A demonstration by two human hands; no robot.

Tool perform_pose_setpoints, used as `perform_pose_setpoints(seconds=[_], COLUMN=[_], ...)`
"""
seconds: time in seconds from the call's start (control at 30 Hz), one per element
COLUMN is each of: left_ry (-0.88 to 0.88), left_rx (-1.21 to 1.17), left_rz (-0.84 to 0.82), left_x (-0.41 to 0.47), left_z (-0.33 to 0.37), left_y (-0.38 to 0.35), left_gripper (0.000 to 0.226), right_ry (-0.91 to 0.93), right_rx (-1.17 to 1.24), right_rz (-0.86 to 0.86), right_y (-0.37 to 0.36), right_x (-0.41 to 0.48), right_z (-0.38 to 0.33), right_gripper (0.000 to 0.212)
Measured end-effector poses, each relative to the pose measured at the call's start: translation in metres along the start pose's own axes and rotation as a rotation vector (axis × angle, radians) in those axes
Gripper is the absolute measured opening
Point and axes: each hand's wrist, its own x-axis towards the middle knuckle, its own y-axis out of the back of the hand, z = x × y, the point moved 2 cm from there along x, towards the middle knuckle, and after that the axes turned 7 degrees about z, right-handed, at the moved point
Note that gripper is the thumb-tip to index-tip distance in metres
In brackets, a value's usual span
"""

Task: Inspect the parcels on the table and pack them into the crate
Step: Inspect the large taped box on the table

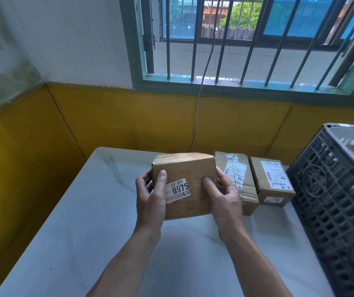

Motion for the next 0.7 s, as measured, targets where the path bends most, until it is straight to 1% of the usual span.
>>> perform_pose_setpoints(seconds=[0.13, 0.27, 0.33, 0.37, 0.5, 0.63, 0.67, 0.7], left_ry=[0.0, 0.003, 0.022, 0.032, 0.049, 0.034, 0.035, 0.037], left_rx=[0.004, 0.022, 0.004, -0.007, -0.018, 0.007, 0.009, 0.004], left_rz=[-0.016, -0.024, -0.012, -0.012, -0.029, -0.068, -0.073, -0.073], left_x=[-0.0013, -0.002, 0.0001, 0.0006, 0.0007, -0.0004, -0.0005, -0.0005], left_z=[0.0018, 0.0038, 0.0028, 0.0029, 0.0033, 0.0033, 0.0031, 0.0027], left_y=[-0.0015, -0.0005, 0.001, 0.0014, 0.0015, 0.0, -0.0004, -0.0005], left_gripper=[0.046, 0.043, 0.03, 0.026, 0.041, 0.059, 0.058, 0.053], right_ry=[-0.009, -0.036, -0.042, -0.041, -0.037, -0.068, -0.068, -0.067], right_rx=[-0.021, -0.041, -0.071, -0.08, -0.073, -0.079, -0.091, -0.103], right_rz=[-0.005, 0.023, 0.034, 0.037, 0.036, -0.007, 0.0, 0.014], right_y=[-0.0002, -0.0008, -0.0012, -0.0016, -0.0025, -0.0024, -0.0015, -0.0008], right_x=[-0.0008, -0.0028, -0.0045, -0.0048, -0.0032, -0.0026, -0.0022, -0.0014], right_z=[-0.0006, -0.0024, -0.0029, -0.0031, -0.002, -0.0017, -0.0022, -0.0025], right_gripper=[0.028, 0.033, 0.045, 0.047, 0.044, 0.05, 0.049, 0.047])
